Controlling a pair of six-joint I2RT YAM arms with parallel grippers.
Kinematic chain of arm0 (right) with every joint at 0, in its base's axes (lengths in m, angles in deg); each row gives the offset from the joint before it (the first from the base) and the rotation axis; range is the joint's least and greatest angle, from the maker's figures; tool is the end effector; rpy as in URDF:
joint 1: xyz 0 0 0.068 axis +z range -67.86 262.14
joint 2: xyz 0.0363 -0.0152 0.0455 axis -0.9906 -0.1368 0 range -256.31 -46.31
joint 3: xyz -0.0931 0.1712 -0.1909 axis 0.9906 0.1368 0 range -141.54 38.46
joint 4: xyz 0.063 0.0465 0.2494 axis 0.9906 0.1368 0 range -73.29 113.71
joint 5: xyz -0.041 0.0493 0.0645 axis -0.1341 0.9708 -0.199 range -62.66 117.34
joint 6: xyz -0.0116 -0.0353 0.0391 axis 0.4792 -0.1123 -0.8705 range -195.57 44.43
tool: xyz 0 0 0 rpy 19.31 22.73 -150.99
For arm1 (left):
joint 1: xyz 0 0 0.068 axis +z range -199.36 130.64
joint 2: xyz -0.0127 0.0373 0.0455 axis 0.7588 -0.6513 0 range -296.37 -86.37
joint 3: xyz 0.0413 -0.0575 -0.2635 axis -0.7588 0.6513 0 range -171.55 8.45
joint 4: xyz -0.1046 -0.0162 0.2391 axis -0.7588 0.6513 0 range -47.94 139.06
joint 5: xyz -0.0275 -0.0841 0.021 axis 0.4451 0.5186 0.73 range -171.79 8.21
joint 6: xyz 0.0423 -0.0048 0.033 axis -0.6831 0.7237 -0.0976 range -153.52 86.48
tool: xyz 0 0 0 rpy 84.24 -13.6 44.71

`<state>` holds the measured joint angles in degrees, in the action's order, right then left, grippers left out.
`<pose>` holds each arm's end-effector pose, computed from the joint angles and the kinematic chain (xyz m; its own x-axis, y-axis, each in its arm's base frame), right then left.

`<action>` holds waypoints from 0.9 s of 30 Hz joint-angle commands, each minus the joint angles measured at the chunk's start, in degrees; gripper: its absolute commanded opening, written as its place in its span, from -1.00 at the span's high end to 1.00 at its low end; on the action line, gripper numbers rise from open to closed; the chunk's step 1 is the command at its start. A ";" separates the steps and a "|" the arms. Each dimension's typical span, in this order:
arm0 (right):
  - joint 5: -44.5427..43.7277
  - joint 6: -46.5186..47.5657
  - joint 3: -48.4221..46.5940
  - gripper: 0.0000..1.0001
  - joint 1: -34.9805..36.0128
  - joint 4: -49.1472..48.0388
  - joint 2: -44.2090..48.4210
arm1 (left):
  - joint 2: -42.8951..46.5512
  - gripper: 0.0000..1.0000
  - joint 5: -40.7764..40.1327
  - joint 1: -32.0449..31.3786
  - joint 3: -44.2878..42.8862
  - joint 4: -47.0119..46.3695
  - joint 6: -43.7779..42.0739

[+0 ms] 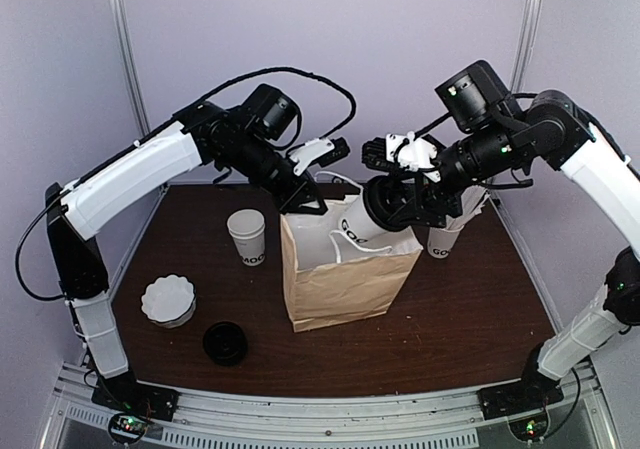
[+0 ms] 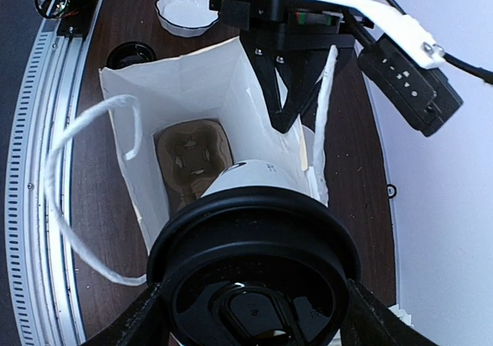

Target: Pack the takeout coffee

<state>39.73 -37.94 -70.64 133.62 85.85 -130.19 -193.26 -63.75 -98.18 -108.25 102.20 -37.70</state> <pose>0.1598 0.2131 0.4592 0.1832 -0.7274 -0.6613 -0.9452 0.0547 -0.3220 0.2531 -0.3059 0.3841 -0.4437 0.6126 -0.6541 0.8806 0.4336 -0.1912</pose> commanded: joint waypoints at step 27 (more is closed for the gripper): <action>-12.12 0.96 18.83 -0.34 12.93 -4.75 3.75 | 7.80 0.81 -5.31 -6.91 5.89 -4.72 5.58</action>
<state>28.54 -36.94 -53.62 145.73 81.70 -128.16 -188.26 -70.33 -104.01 -103.23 100.13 -34.43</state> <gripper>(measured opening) 0.729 0.092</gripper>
